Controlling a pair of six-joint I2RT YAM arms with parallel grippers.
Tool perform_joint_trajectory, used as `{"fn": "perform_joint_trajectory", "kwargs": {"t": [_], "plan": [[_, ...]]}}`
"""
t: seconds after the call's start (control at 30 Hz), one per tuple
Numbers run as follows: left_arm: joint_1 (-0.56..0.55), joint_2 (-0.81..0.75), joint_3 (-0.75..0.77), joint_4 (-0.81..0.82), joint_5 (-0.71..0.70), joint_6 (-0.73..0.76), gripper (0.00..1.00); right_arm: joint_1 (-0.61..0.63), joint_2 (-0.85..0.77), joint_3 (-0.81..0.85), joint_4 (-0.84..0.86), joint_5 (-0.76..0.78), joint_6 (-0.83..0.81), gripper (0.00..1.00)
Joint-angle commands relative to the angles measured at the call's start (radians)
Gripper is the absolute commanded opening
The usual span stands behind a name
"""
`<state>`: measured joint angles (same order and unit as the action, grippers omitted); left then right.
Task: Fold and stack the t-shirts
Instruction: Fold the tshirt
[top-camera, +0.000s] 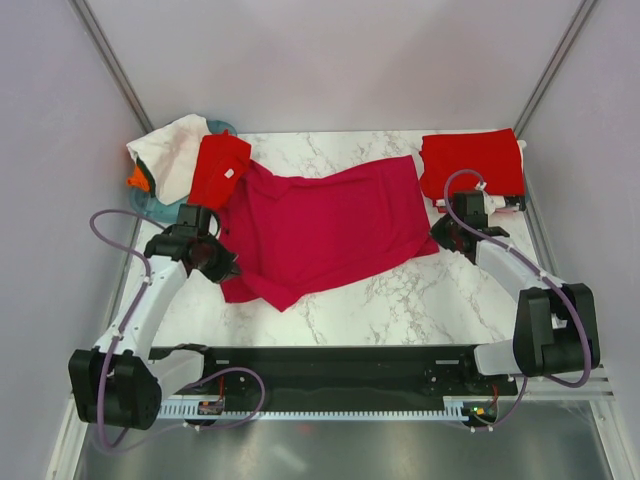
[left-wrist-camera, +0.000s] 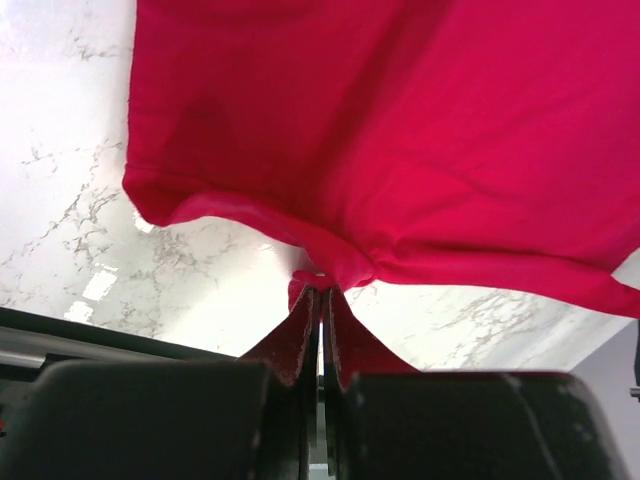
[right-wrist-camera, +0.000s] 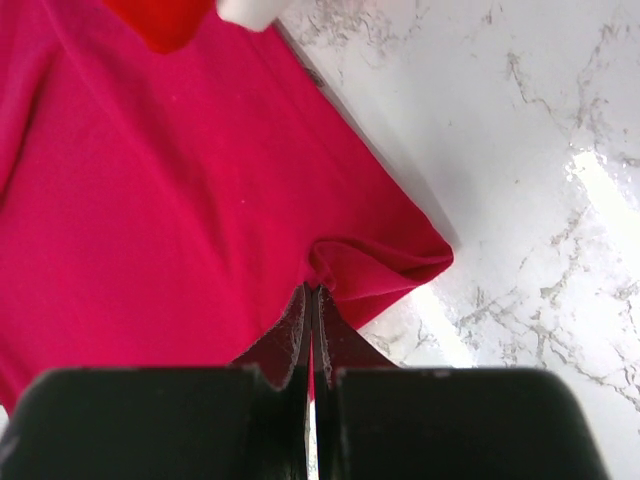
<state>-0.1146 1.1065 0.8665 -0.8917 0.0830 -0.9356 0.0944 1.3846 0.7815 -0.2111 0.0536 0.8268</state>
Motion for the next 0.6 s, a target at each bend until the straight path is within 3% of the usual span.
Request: {"fn": "perform_joint_trajectory", "kwargs": {"t": [0.0, 0.27, 0.57], "plan": [[0.024, 0.004, 0.071, -0.023, 0.040, -0.031, 0.02, 0.001, -0.016, 0.064, -0.030, 0.028, 0.020, 0.00], [0.049, -0.062, 0.101, -0.072, 0.049, -0.035, 0.02, -0.001, -0.139, 0.009, -0.111, 0.074, 0.026, 0.00], [0.047, -0.255, -0.084, -0.124, 0.096, -0.086, 0.02, -0.002, -0.280, -0.171, -0.142, 0.055, 0.029, 0.00]]}}
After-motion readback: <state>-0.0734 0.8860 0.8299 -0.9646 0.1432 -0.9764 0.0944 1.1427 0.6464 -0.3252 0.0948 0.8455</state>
